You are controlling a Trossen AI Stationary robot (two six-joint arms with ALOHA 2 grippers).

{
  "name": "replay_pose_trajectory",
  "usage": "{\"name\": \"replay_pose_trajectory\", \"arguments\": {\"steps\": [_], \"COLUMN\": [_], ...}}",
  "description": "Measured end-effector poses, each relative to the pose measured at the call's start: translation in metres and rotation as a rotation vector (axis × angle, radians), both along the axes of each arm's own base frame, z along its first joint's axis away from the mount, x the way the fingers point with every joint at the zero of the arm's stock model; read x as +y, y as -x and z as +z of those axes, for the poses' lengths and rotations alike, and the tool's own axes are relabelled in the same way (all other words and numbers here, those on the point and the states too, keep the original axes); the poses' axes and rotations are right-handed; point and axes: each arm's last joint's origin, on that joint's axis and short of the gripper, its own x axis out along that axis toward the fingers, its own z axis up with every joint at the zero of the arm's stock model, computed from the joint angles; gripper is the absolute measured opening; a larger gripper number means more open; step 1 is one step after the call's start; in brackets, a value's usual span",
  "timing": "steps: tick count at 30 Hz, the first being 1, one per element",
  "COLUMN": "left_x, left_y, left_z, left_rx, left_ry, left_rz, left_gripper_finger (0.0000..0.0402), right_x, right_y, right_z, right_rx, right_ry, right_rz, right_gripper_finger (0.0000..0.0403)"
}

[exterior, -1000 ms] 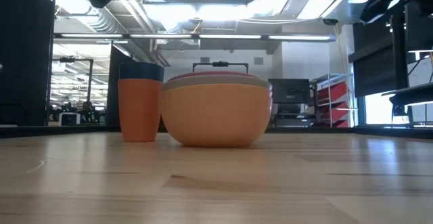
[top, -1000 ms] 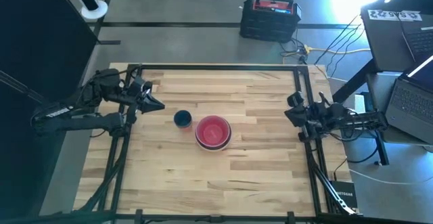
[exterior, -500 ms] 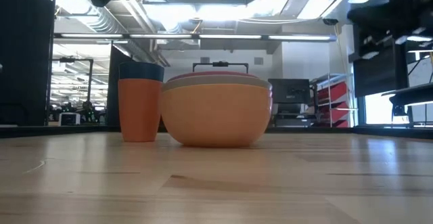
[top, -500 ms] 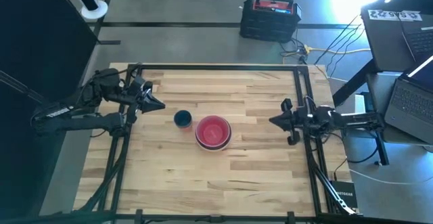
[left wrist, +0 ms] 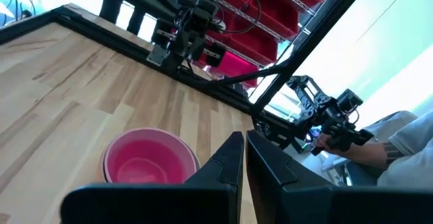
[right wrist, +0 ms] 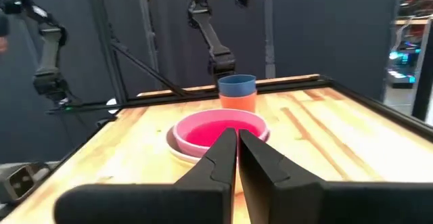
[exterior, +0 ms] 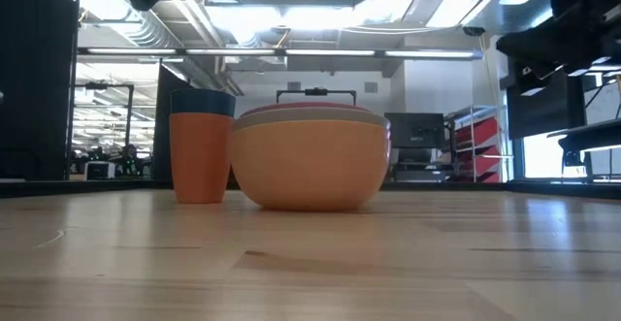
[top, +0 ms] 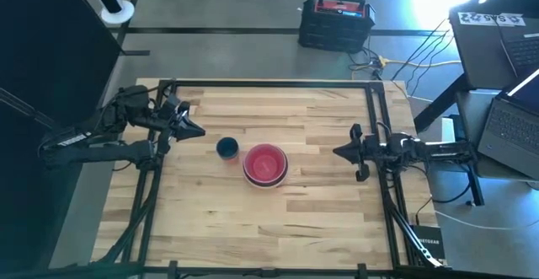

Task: Nest bowls inside each other
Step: Return to Home Position

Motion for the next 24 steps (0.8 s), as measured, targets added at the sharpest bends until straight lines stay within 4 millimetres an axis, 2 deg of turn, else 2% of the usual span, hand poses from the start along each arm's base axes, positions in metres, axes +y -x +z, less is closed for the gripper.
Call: {"name": "replay_pose_trajectory", "arguments": {"steps": [10, 24], "left_x": [-0.0001, 0.0055], "left_y": [0.0005, -0.0077], "left_z": [-0.0024, -0.0104], "left_rx": [0.021, -0.075], "left_ry": [-0.017, -0.27], "left_rz": [-0.004, 0.061], "left_gripper_finger": [0.0, 0.0], "right_x": [-0.0084, -0.0091], "right_y": [-0.0001, -0.0001], "right_z": [-0.0002, -0.0003], "right_rx": [0.002, 0.004], "right_ry": [0.03, 0.031], "right_rz": [-0.082, -0.088], "right_gripper_finger": [0.0, 0.0]}}
